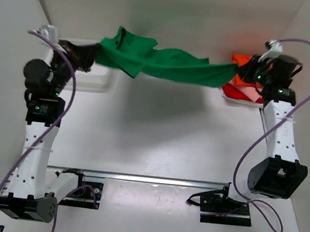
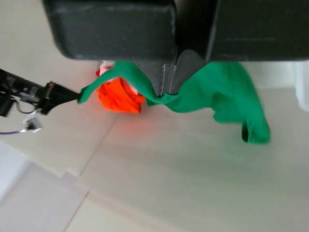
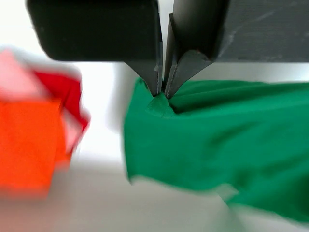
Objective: Fold and stack the t-shirts
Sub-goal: Flatten out the tshirt
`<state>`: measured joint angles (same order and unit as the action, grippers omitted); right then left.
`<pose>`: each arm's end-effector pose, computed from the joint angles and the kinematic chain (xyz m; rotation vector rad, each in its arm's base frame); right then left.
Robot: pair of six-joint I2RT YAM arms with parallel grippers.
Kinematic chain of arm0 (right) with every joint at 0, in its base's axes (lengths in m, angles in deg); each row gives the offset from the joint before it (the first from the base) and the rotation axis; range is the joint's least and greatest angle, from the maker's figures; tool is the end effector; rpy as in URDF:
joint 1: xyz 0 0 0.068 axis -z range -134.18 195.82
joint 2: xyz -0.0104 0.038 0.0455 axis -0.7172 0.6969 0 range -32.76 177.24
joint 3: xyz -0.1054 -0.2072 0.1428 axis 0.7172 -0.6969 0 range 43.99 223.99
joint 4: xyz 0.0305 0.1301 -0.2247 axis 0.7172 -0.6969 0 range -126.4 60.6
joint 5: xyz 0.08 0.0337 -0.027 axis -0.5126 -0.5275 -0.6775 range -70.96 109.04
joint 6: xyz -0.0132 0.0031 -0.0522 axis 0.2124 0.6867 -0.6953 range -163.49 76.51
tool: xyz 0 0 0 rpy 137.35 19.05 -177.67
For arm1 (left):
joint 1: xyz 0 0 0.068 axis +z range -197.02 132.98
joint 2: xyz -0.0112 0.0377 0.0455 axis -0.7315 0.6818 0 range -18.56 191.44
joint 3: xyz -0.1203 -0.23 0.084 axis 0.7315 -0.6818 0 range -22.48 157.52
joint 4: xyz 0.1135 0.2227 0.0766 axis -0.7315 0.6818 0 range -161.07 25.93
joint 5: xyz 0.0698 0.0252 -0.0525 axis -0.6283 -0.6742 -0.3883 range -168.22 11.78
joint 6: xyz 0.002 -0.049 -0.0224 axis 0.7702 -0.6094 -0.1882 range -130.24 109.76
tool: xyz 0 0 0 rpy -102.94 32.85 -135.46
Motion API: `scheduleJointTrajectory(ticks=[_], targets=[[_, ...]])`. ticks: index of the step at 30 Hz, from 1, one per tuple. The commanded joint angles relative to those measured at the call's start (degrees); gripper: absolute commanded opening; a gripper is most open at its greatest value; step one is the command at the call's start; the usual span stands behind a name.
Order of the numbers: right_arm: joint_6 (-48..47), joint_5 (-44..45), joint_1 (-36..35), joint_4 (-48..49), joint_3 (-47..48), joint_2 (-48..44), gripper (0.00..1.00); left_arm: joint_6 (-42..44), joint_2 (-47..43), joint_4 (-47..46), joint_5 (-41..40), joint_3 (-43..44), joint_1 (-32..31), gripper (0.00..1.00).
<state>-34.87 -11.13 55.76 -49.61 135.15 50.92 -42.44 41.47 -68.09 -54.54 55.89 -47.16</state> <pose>0.3263 -0.0390 0.4442 -0.0897 1.7826 0.4543 0.2045 -0.0148 0.5044 -0.0156 1.3639 -0.7454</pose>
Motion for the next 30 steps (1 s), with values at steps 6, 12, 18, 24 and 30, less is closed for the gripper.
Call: scheduleJointTrajectory(ticks=[6, 12, 18, 24, 30], targets=[[-2.04, 2.05, -3.78, 1.75, -29.68, -0.70, 0.00, 1.53, -4.38, -1.32, -4.96, -35.34, -3.72, 0.00], [0.51, 2.33, -6.07, -1.05, -42.98, -8.79, 0.00, 0.83, -13.61, 5.00, -6.90, -50.77, -5.39, 0.00], [-0.45, 6.51, -8.69, -7.12, -42.56, -24.60, 0.00, 0.92, -17.57, 9.84, -1.28, -43.40, -6.80, 0.00], [0.08, 5.13, -6.42, -13.27, -28.85, -36.47, 0.00, 2.14, -19.60, 18.54, -0.39, -23.37, -7.59, 0.00], [-1.24, 7.05, -6.14, -18.73, -15.40, -37.19, 0.00, 4.17, -19.43, 23.82, -6.36, -10.09, -13.22, 0.00]])
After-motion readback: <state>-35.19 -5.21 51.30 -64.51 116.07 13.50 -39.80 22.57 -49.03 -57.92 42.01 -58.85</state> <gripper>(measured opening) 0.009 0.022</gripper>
